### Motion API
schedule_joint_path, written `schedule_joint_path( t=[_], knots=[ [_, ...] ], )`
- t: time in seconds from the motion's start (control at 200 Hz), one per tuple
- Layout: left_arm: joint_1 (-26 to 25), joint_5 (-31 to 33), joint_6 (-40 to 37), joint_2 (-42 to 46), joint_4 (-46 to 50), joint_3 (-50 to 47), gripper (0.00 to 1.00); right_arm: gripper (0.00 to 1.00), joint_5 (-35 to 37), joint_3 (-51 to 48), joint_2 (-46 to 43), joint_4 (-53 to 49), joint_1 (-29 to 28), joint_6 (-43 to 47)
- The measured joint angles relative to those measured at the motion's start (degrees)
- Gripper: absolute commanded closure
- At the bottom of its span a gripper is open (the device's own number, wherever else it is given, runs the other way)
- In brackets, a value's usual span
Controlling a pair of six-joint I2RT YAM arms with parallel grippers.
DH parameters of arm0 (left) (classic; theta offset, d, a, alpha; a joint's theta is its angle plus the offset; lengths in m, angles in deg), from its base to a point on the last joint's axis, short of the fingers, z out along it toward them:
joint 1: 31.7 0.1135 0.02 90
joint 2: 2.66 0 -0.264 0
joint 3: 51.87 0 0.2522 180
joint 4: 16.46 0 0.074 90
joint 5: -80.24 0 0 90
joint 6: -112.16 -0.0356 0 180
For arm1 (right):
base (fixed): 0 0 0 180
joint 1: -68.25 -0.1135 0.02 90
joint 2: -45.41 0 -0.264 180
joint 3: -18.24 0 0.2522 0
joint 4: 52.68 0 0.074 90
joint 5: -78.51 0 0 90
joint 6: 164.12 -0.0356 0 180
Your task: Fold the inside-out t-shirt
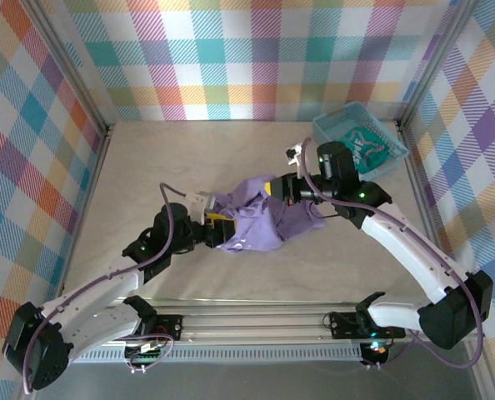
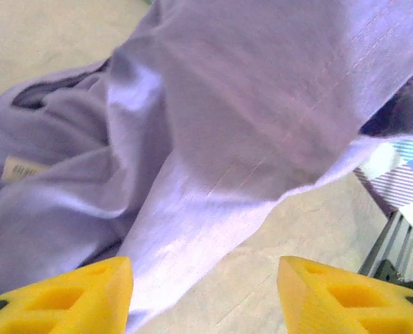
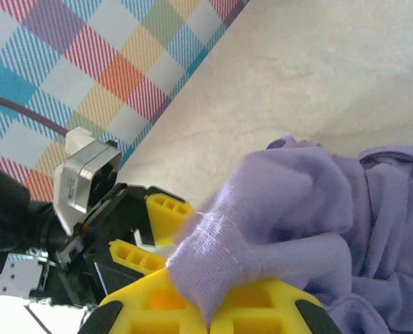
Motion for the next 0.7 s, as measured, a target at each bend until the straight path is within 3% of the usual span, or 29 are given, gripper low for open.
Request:
schedule_joint_path(
  t=[0.1, 0.27, 0.44, 0.705],
  knots=[
    [0.0, 2.27, 0.17, 4.61, 2.03, -0.63, 0.23, 1.0, -1.05, 0.02, 0.63, -2.45, 0.0, 2.05],
    [0.0, 4.92, 0.61, 4.79, 4.57, 2.73, 0.22, 1.0, -2.1, -0.22, 1.03, -4.63, 0.0, 4.04],
    [0.0, 5.53, 2.32, -3.96, 6.32, 9.16, 0.32, 1.0, -2.32, -0.52, 1.01, -5.53, 0.0, 6.08],
    [0.04, -2.95, 10.19, -12.87, 4.96, 11.02, 0.38, 1.0, -0.61, -2.84, 0.74, -5.86, 0.0, 8.02]
  ],
)
